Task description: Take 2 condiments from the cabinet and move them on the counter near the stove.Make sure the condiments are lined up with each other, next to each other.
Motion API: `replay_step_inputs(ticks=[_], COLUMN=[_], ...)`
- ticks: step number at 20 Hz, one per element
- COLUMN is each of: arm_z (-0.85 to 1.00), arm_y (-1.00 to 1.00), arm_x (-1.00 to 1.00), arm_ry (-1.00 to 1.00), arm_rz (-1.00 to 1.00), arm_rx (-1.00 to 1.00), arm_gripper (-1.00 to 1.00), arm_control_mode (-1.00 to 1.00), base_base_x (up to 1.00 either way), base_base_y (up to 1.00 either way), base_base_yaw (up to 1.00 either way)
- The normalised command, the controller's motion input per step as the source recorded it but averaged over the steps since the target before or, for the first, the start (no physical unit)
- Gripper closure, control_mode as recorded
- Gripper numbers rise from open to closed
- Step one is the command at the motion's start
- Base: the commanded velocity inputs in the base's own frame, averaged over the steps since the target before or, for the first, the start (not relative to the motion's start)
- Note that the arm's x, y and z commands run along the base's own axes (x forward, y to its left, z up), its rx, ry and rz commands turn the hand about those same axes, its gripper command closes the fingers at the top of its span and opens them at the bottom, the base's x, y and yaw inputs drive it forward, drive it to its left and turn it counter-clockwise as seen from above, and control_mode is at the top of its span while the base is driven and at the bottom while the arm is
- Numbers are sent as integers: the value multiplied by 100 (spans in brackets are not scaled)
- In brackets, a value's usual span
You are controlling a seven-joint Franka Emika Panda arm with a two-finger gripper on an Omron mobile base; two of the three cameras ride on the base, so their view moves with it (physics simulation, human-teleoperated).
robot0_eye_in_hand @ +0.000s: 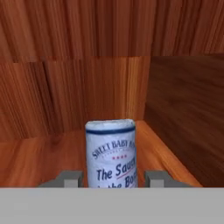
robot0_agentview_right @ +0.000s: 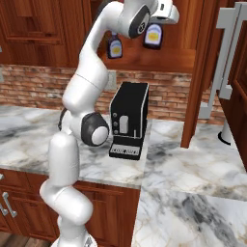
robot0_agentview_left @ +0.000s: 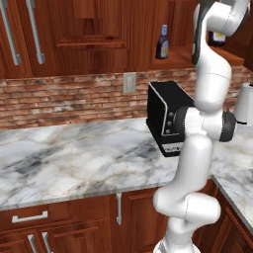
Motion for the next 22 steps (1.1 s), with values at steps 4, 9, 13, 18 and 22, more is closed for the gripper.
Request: replay_step_inputs(ticks=[4, 9, 13, 18, 22], arm_z=[0, 0, 0, -2, -7], arm_y=[12, 19, 36, 54, 64], arm_x=[-100, -100, -100, -100, -100], arm_ry=[2, 4, 1, 0, 0], arm_rz=[-2, -5, -5, -5, -3], arm_rx=[0, 0, 0, 0, 0], arm_gripper=[100, 100, 100, 100, 100], arm_control_mode=[-100, -100, -100, -100, -100], base_base_x=[0, 0, 0, 0, 0], base_base_y=[0, 0, 0, 0, 0], base_base_yaw=[0, 0, 0, 0, 0])
